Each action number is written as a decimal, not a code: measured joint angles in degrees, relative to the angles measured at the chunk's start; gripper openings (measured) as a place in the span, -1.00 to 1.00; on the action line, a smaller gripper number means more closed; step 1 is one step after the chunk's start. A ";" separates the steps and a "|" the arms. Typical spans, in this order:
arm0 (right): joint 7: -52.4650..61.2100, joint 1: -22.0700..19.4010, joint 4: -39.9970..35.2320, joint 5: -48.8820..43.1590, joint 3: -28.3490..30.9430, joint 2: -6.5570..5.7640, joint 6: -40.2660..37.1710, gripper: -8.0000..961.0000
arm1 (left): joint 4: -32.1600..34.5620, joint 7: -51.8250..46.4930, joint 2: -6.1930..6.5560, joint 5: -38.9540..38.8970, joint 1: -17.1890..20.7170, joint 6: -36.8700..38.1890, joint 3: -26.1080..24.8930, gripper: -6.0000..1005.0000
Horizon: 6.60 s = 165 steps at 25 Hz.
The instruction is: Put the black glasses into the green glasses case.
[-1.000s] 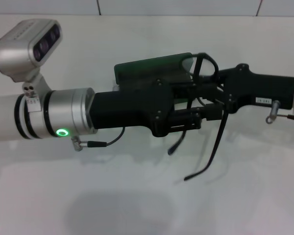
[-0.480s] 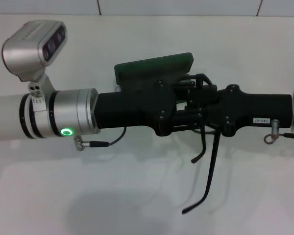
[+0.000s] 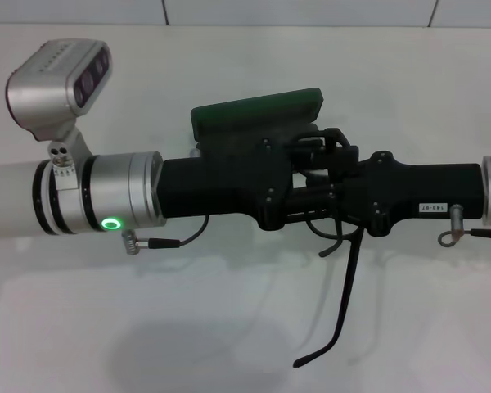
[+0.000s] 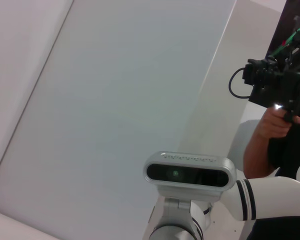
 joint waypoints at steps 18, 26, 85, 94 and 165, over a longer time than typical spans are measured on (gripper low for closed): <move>5.91 1.73 0.05 -0.69 0.00 -0.95 -1.59 -0.74 | 0.09 0.09 -0.02 0.17 -0.46 0.00 0.00 0.02; 5.50 1.85 0.05 -2.74 0.20 -1.02 -2.24 -0.74 | 0.34 0.08 -0.04 0.18 -0.43 -1.35 -0.10 0.02; -0.52 1.35 0.87 -10.32 12.41 0.16 -5.97 -0.64 | 0.79 0.87 -0.30 -0.11 -3.53 -0.89 6.15 0.01; -0.88 1.32 0.28 -10.35 11.08 0.06 -6.10 -0.62 | 0.78 0.56 -0.42 -0.09 -4.14 -2.20 6.15 0.01; 9.40 -2.83 -24.79 -35.97 -51.26 1.17 85.16 -0.49 | -2.82 9.39 -0.73 -2.59 7.07 -18.00 -29.74 0.01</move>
